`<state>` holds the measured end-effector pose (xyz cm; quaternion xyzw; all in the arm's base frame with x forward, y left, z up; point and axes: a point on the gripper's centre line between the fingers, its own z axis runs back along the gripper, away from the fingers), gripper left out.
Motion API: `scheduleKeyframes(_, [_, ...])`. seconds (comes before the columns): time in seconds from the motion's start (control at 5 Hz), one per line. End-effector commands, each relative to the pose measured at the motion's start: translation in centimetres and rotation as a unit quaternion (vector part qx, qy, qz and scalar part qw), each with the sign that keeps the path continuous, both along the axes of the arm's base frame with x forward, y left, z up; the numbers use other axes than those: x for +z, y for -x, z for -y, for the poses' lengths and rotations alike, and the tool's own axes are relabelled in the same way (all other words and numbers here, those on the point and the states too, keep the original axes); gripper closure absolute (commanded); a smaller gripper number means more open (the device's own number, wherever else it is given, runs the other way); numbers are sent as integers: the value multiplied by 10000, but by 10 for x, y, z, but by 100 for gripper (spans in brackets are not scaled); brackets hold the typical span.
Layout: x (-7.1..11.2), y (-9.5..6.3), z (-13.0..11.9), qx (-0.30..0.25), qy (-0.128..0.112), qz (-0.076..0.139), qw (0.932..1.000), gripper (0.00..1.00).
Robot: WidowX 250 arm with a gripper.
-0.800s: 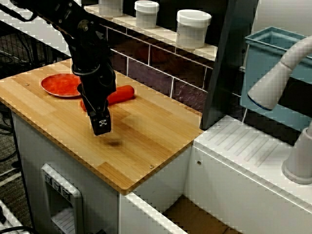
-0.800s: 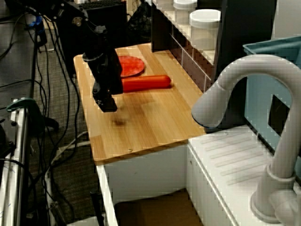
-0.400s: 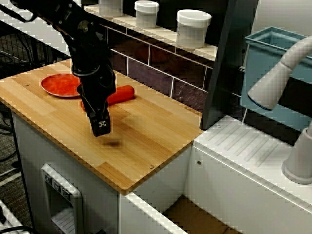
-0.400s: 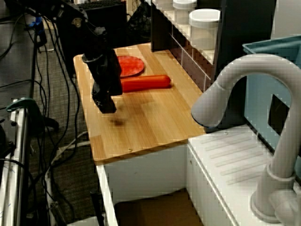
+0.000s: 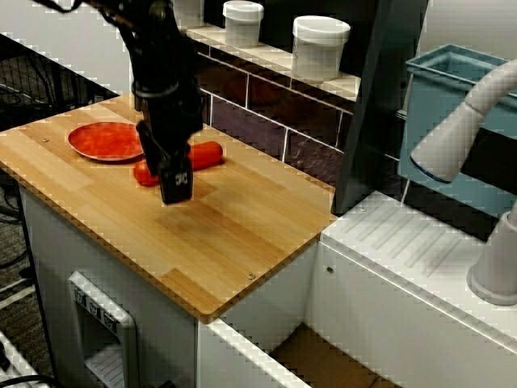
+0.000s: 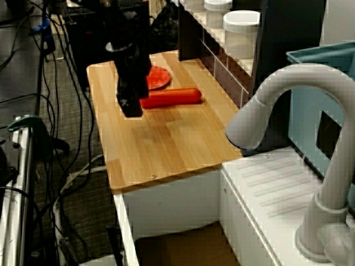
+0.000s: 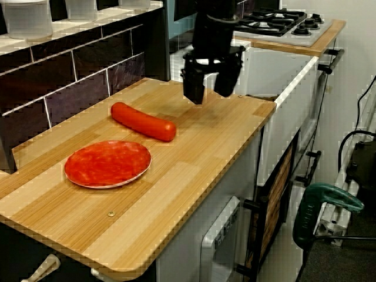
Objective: Put the object on the plate
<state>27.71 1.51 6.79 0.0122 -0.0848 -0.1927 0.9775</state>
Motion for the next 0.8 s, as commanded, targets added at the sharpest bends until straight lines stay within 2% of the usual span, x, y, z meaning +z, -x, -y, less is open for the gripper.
scheduleKeyframes(0.0, [16,-13,-31,795,-99,403,9960,0])
scheduleKeyframes(0.2, [16,-22,-40,1168,30,431,9922,0])
scheduleKeyframes(0.4, [20,-41,-46,1521,35,580,9866,0])
scheduleKeyframes(0.6, [19,-59,-57,1604,41,519,9857,0])
